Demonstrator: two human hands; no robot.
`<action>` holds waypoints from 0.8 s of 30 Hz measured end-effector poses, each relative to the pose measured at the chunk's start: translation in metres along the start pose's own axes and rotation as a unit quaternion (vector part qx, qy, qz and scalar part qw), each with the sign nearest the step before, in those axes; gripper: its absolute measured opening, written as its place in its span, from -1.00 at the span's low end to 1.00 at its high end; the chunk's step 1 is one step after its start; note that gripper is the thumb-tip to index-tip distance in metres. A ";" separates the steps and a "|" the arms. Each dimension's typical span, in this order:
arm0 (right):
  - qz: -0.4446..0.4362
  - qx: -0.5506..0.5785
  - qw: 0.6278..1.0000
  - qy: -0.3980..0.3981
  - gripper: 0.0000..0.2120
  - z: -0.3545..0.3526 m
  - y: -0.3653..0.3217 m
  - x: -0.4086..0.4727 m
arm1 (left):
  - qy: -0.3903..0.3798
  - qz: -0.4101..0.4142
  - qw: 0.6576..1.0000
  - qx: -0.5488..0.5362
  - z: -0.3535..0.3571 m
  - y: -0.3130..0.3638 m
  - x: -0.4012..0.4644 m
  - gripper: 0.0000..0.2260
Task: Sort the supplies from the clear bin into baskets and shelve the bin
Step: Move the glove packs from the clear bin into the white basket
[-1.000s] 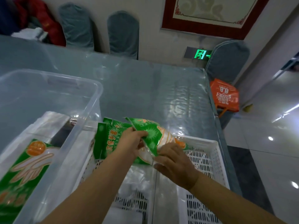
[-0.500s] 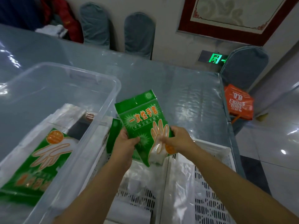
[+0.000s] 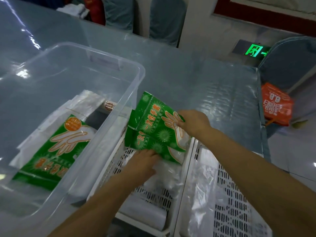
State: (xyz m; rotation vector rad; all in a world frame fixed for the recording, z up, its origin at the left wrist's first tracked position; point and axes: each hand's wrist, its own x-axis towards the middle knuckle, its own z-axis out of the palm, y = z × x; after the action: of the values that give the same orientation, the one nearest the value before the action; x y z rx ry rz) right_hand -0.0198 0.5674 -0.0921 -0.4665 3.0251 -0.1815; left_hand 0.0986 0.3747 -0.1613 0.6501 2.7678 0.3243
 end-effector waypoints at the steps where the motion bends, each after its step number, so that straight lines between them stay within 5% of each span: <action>1: -0.001 0.002 1.000 0.002 -0.76 0.002 0.001 0.000 | -0.007 -0.002 1.000 0.022 0.004 0.001 0.001 -0.49; 10: 0.016 0.089 0.996 0.016 -0.88 0.005 0.005 -0.008 | -0.011 -0.013 0.996 0.089 0.015 -0.001 -0.001 -0.55; 18: 0.034 0.109 0.993 0.035 -0.93 0.000 0.013 -0.011 | -0.039 -0.005 0.994 0.105 0.009 -0.006 0.008 -0.19; 24: 0.023 0.105 0.993 0.041 -0.94 0.001 0.014 -0.014 | -0.016 -0.003 0.993 0.118 0.011 0.001 0.011 -0.39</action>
State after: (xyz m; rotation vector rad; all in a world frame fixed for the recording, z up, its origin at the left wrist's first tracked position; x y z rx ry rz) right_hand -0.0106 0.5848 -0.0944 -0.3803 3.0459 -0.5234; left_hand 0.0925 0.3823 -0.1735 0.6941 2.7998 -0.0156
